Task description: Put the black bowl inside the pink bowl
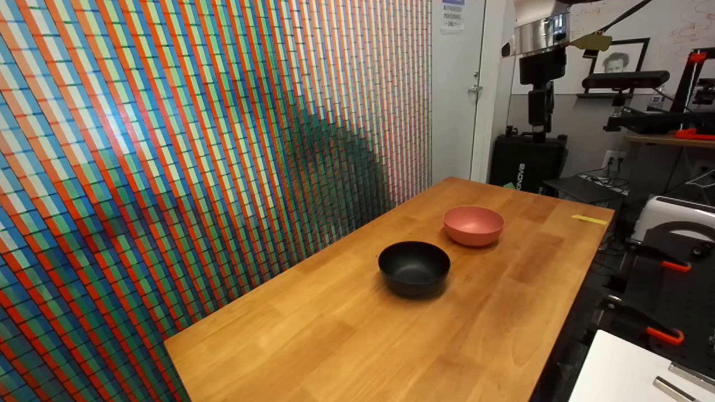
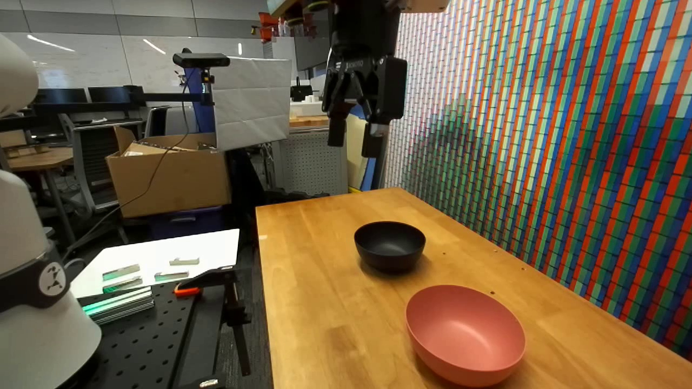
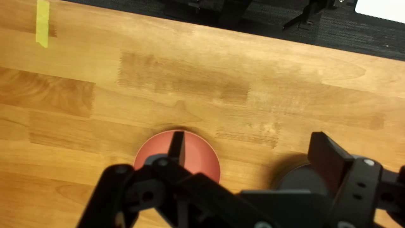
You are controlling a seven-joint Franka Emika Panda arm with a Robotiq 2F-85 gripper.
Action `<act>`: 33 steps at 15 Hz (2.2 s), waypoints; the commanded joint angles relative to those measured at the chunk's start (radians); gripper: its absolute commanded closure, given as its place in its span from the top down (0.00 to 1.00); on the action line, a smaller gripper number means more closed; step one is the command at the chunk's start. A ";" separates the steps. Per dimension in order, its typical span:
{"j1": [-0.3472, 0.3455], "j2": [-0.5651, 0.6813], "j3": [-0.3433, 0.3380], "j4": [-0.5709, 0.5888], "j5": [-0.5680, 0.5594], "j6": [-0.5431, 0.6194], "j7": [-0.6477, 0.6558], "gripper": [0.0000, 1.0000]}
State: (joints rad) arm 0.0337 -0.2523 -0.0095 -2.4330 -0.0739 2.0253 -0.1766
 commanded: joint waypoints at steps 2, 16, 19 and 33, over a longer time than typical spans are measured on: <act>-0.004 -0.002 0.003 0.000 -0.008 0.002 -0.002 1.00; 0.070 0.313 0.135 0.203 -0.064 0.266 0.139 1.00; 0.097 0.430 0.141 0.284 -0.148 0.271 0.223 1.00; 0.191 0.752 0.106 0.468 -0.219 0.280 0.333 1.00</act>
State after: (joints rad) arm 0.2094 0.4561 0.1148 -2.0076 -0.3042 2.3028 0.1609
